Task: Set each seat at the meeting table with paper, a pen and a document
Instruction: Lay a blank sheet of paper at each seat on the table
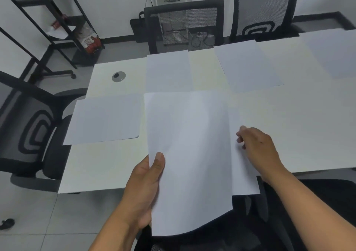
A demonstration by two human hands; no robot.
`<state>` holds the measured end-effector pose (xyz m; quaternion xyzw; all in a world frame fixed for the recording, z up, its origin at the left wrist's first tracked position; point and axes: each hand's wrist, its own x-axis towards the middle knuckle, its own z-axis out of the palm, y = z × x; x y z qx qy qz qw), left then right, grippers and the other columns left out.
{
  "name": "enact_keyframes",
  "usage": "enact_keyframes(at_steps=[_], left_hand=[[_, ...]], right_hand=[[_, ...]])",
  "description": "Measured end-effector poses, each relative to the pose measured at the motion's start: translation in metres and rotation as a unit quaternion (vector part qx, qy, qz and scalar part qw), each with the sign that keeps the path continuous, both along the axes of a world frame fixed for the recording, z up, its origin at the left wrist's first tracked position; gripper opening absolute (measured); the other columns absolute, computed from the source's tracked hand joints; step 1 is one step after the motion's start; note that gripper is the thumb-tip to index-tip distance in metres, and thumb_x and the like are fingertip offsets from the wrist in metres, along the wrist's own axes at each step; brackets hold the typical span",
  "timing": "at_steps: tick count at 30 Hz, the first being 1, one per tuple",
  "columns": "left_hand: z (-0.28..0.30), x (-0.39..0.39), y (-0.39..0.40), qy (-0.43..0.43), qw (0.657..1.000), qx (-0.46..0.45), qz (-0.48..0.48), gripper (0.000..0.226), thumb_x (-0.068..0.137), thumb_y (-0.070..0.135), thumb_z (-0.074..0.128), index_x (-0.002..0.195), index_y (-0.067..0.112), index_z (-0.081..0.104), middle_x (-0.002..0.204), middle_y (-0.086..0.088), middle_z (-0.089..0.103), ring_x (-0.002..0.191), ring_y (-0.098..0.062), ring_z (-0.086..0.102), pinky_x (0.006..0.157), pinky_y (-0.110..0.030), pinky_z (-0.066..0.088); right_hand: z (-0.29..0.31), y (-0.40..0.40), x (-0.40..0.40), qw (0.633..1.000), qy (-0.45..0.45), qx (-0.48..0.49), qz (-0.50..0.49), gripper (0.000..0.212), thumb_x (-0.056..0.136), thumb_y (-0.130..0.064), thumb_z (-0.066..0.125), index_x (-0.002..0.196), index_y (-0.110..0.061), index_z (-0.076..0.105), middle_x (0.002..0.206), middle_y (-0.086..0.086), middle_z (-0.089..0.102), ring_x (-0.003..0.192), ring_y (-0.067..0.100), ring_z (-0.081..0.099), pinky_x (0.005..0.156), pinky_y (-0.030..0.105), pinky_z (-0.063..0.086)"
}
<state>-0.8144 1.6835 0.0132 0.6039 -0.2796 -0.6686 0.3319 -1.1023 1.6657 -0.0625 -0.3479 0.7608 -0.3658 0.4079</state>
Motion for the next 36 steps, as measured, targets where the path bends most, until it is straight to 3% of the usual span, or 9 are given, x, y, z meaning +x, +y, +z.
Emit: enact_keyframes(at_steps=[3,6,12,15,18,25,32,34,36], left_hand=[[0.013,-0.014,0.007,-0.014,1.000,-0.006,-0.008,0.035,0.110,0.039,0.052,0.130,0.022,0.074,0.122,-0.007,0.082,0.110,-0.031,0.080,0.100,-0.052,0.059],[0.025,-0.028,0.019,-0.024,1.000,-0.012,-0.014,0.035,0.112,0.038,0.051,0.133,0.021,0.073,0.124,-0.007,0.082,0.113,-0.030,0.080,0.107,-0.057,0.056],[0.053,-0.053,0.052,-0.060,0.997,-0.040,-0.030,0.032,0.114,0.037,0.051,0.130,0.023,0.074,0.119,-0.002,0.083,0.109,-0.023,0.081,0.101,-0.047,0.059],[0.070,-0.068,0.073,-0.059,0.996,-0.050,-0.047,0.032,0.113,0.039,0.052,0.130,0.022,0.075,0.120,-0.004,0.083,0.110,-0.025,0.081,0.106,-0.050,0.057],[0.087,-0.081,0.093,-0.060,0.993,-0.069,-0.071,0.034,0.112,0.040,0.053,0.128,0.020,0.075,0.116,-0.004,0.084,0.106,-0.026,0.082,0.102,-0.050,0.059],[0.128,-0.099,0.147,-0.046,0.984,-0.116,-0.127,0.033,0.112,0.041,0.054,0.128,0.021,0.075,0.117,-0.004,0.084,0.108,-0.029,0.081,0.107,-0.056,0.058],[0.180,-0.122,0.221,-0.020,0.966,-0.169,-0.195,0.034,0.111,0.045,0.055,0.127,0.022,0.074,0.116,-0.002,0.084,0.105,-0.029,0.081,0.098,-0.053,0.062],[0.192,-0.133,0.242,-0.009,0.960,-0.176,-0.217,0.035,0.111,0.043,0.055,0.127,0.020,0.074,0.118,-0.004,0.083,0.107,-0.031,0.081,0.098,-0.053,0.062],[0.203,-0.150,0.263,0.000,0.952,-0.186,-0.242,0.034,0.111,0.042,0.056,0.127,0.020,0.075,0.118,-0.005,0.083,0.106,-0.032,0.081,0.095,-0.051,0.063]], right_hand=[[0.033,0.015,0.003,0.972,-0.231,0.017,0.046,0.065,0.112,-0.058,0.039,0.113,-0.006,0.079,0.099,0.012,0.081,0.082,0.024,0.067,0.085,0.043,0.054],[0.054,0.038,-0.002,0.959,-0.271,0.015,0.079,0.043,0.111,-0.042,0.055,0.100,-0.006,0.077,0.092,0.008,0.077,0.078,0.020,0.066,0.077,0.034,0.054],[0.084,0.084,-0.025,0.963,-0.265,-0.010,0.049,0.018,0.103,-0.020,0.072,0.100,-0.003,0.071,0.095,0.013,0.080,0.085,0.028,0.075,0.083,0.042,0.059],[0.107,0.113,-0.038,0.978,-0.204,-0.022,0.044,0.026,0.096,-0.021,0.078,0.090,0.000,0.063,0.075,0.014,0.057,0.071,0.031,0.055,0.075,0.043,0.049],[0.130,0.142,-0.051,0.983,-0.176,-0.041,0.027,0.044,0.090,-0.026,0.080,0.085,0.001,0.045,0.078,0.009,0.036,0.074,0.033,0.029,0.073,0.043,0.031],[0.179,0.225,-0.061,0.987,-0.115,-0.115,-0.021,0.042,0.097,-0.014,0.075,0.075,-0.015,0.040,0.067,0.001,0.027,0.061,0.016,0.023,0.058,0.030,0.023],[0.235,0.334,-0.066,0.972,-0.112,-0.183,-0.091,0.039,0.093,-0.030,0.075,0.086,-0.002,0.049,0.077,0.015,0.045,0.074,0.029,0.039,0.071,0.047,0.043],[0.249,0.363,-0.071,0.970,-0.118,-0.184,-0.107,0.042,0.086,-0.041,0.073,0.102,-0.003,0.063,0.098,0.032,0.065,0.083,0.047,0.060,0.086,0.067,0.059],[0.264,0.393,-0.081,0.966,-0.108,-0.194,-0.130,0.036,0.086,-0.044,0.070,0.107,-0.014,0.070,0.116,0.033,0.067,0.093,0.052,0.067,0.096,0.073,0.057]])
